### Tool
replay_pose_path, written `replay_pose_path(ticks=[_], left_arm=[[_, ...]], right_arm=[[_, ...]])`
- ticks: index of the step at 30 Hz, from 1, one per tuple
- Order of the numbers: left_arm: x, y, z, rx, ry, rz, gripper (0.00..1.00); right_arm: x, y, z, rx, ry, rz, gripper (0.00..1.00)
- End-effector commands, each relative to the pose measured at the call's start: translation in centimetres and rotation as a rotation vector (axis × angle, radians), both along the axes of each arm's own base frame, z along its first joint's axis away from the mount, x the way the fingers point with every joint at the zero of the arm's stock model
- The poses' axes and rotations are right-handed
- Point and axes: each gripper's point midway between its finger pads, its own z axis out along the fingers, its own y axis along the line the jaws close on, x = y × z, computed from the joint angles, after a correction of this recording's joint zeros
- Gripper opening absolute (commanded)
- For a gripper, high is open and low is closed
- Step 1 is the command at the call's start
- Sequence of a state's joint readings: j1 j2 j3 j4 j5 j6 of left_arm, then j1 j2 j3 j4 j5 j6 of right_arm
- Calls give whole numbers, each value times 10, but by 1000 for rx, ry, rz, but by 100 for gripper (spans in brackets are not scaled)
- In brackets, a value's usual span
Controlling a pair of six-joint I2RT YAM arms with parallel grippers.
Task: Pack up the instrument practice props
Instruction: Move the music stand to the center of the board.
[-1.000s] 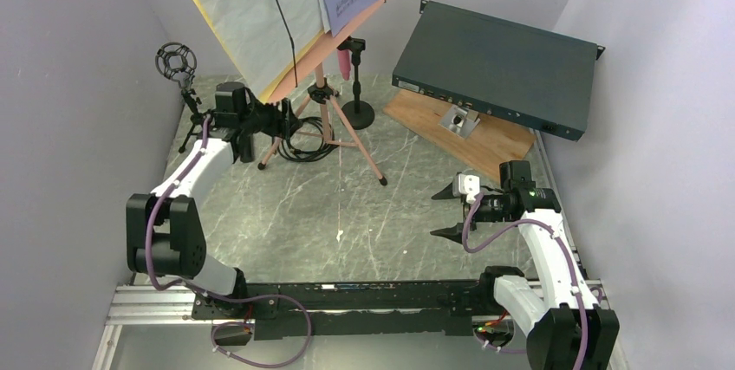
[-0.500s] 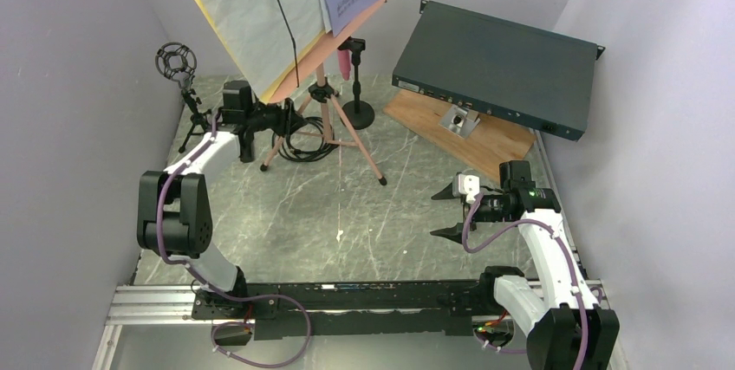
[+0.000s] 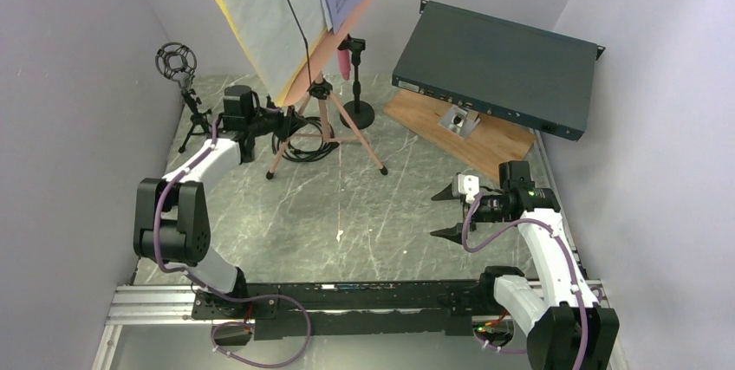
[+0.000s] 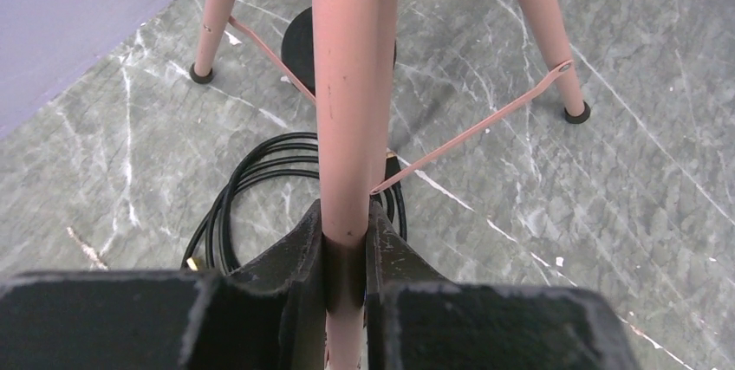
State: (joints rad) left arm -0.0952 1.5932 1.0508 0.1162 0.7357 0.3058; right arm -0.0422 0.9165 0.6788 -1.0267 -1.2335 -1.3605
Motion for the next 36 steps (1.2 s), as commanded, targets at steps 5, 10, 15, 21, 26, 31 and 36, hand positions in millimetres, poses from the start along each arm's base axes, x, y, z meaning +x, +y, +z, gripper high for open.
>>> replay_pose_path(ticks=[5,10,15,21,26,31,36], left_arm=[[1,34,18,106,-122,157,0],[3,51,10,149,-101,232,0],[3,77,8,160,-93,322,0],[-2,88,13,151,-103,346,0],[-1,116,12,189,-99,447,0],[-2,130,11,220,-106,513,0],[-2,139,8,240,-98,559,0]], right_arm=[[2,2,3,6,-39,17,86],[1,2,3,8,-40,18,86],[1,2,3,8,-41,19,86],[0,2,4,9,-42,23,86],[-1,2,4,8,-45,23,86],[-1,2,4,10,-44,25,86],[-1,2,4,10,-44,25,86]])
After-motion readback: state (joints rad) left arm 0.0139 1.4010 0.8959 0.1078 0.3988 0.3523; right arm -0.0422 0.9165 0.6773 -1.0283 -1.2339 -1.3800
